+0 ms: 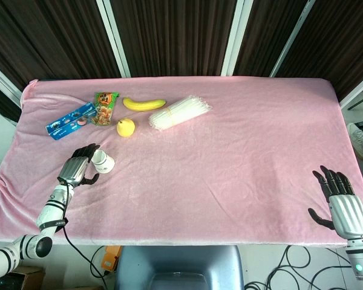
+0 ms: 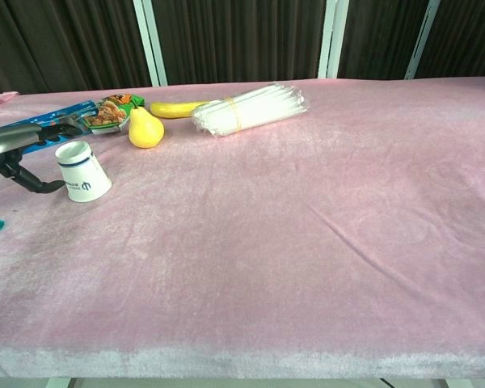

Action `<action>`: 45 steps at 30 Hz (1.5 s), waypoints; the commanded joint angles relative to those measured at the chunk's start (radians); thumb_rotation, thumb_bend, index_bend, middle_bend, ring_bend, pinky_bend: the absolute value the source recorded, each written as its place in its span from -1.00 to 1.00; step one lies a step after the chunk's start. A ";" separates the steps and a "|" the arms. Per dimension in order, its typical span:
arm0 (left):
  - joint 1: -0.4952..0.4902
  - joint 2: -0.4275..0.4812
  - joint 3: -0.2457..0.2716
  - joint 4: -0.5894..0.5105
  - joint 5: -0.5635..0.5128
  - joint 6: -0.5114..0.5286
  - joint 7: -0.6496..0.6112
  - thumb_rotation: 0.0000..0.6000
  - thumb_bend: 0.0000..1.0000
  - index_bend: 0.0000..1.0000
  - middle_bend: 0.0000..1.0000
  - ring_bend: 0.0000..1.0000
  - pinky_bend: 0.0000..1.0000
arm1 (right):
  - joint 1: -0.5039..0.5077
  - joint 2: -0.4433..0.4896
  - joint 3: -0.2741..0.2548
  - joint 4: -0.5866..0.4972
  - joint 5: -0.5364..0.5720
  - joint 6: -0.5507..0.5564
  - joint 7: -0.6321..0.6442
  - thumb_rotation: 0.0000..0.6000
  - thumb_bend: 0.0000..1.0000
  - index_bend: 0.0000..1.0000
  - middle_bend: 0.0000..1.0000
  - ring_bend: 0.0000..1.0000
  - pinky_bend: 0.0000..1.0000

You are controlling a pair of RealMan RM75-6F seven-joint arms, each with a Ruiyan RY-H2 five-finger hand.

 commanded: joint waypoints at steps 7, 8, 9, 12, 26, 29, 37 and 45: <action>-0.018 -0.024 -0.007 0.030 0.010 0.004 -0.023 1.00 -0.22 -1.00 -0.98 -1.00 -0.83 | 0.002 0.001 0.002 -0.001 0.005 -0.003 -0.001 1.00 -0.28 -1.00 -1.00 -1.00 -1.00; -0.019 -0.029 -0.009 0.035 0.014 0.007 -0.030 1.00 -0.22 -1.00 -0.97 -1.00 -0.81 | 0.002 0.002 0.001 0.000 0.006 -0.004 -0.002 1.00 -0.28 -1.00 -1.00 -1.00 -1.00; -0.021 -0.035 -0.011 0.042 0.018 0.009 -0.039 1.00 -0.22 -1.00 -0.95 -0.99 -0.79 | 0.002 0.003 0.001 -0.001 0.007 -0.004 0.000 1.00 -0.28 -1.00 -1.00 -1.00 -1.00; -0.032 -0.063 -0.017 0.075 0.031 0.007 -0.069 1.00 -0.22 -0.95 -0.88 -0.94 -0.63 | -0.001 0.006 0.002 -0.001 0.008 0.001 0.003 1.00 -0.28 -1.00 -1.00 -1.00 -1.00; -0.043 -0.166 -0.040 0.202 0.030 0.075 -0.072 1.00 -0.21 0.08 -0.06 -0.12 0.21 | -0.007 0.012 0.002 0.001 0.010 0.009 0.015 1.00 -0.28 -1.00 -1.00 -1.00 -1.00; -0.030 -0.156 -0.037 0.184 0.044 0.106 -0.073 1.00 -0.20 0.11 -0.02 -0.08 0.24 | -0.005 0.012 0.003 0.002 0.012 0.006 0.015 1.00 -0.28 -1.00 -1.00 -1.00 -1.00; 0.056 0.000 0.010 -0.036 0.100 0.232 0.017 1.00 -0.21 0.05 -0.05 -0.10 0.20 | -0.001 0.004 -0.001 0.000 0.014 -0.007 -0.009 1.00 -0.28 -1.00 -1.00 -1.00 -1.00; 0.151 0.129 0.068 -0.188 0.074 0.302 0.124 1.00 -0.22 0.02 -0.06 -0.12 0.10 | 0.002 -0.002 -0.007 -0.011 0.008 -0.012 -0.036 1.00 -0.28 -1.00 -1.00 -1.00 -1.00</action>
